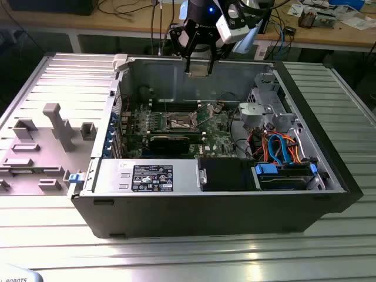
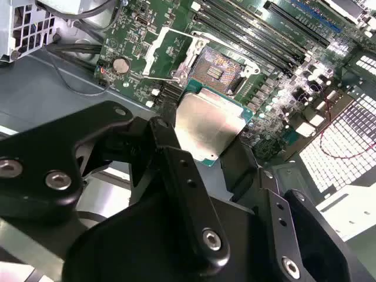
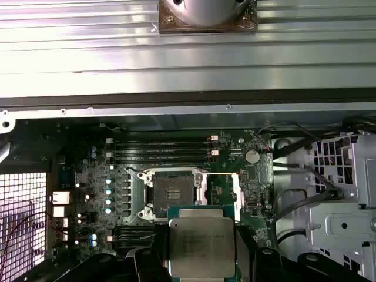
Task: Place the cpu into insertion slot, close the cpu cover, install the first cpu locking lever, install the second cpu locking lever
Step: 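Place the cpu into insertion slot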
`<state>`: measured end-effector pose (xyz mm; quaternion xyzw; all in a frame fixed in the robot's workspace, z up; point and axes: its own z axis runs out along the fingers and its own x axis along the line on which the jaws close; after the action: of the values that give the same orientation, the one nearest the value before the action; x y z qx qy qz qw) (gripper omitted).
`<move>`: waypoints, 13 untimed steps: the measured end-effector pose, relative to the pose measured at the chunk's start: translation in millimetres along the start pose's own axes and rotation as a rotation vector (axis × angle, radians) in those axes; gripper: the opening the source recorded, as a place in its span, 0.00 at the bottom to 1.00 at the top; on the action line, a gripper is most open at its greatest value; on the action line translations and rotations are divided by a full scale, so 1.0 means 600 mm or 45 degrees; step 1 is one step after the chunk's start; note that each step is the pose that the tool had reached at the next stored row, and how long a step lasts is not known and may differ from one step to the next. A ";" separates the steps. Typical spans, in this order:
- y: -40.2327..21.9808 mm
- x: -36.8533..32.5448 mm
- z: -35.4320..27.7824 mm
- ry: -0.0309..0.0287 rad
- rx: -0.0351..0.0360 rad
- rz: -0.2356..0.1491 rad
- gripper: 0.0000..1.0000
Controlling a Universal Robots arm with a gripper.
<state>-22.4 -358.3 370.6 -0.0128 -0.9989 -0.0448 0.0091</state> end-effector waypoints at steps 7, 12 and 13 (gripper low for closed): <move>0.000 0.000 0.000 0.0000 0.0000 0.000 0.54; 0.000 0.000 0.000 0.0000 0.0000 0.001 0.54; 0.000 0.000 0.000 -0.0002 0.0000 0.003 0.54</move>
<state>-22.4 -358.3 370.6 -0.0138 -0.9989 -0.0448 0.0091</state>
